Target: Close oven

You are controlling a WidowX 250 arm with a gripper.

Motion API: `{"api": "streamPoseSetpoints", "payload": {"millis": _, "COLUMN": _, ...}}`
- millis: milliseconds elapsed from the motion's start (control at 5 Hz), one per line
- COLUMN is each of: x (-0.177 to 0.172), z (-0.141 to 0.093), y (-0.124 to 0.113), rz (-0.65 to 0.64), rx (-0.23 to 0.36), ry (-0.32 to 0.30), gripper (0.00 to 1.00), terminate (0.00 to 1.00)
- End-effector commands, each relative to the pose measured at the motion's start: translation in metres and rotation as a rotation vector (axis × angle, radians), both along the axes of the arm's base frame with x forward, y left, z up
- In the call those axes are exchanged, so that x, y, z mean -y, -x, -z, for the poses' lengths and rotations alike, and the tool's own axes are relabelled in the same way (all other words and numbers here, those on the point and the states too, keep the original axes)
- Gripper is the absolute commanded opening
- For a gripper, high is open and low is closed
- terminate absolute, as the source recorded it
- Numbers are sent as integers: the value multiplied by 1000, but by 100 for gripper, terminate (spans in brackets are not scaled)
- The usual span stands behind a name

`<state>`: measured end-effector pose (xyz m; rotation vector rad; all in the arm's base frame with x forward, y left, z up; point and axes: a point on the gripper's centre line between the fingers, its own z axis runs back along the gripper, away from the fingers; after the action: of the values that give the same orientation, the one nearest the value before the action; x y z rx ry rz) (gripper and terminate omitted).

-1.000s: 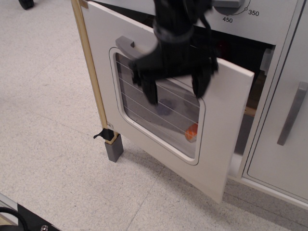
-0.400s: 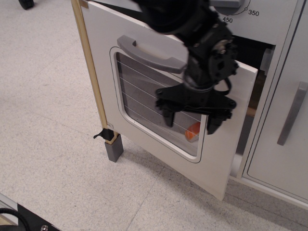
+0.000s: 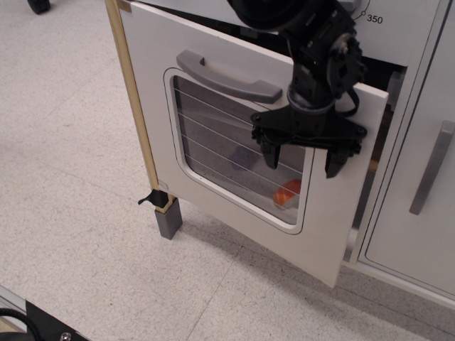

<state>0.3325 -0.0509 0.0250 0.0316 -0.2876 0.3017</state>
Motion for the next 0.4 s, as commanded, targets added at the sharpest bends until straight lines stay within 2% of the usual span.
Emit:
{"api": "streamPoseSetpoints", "payload": {"millis": 0, "x": 1, "z": -12, "y": -28, "rz": 59, "rx": 88, "ry": -5, "gripper": 100, "terminate": 0}}
{"api": "streamPoseSetpoints", "payload": {"millis": 200, "x": -1, "z": -11, "y": -37, "rz": 36, "rx": 112, "ry": 3, "gripper": 100, "terminate": 0}}
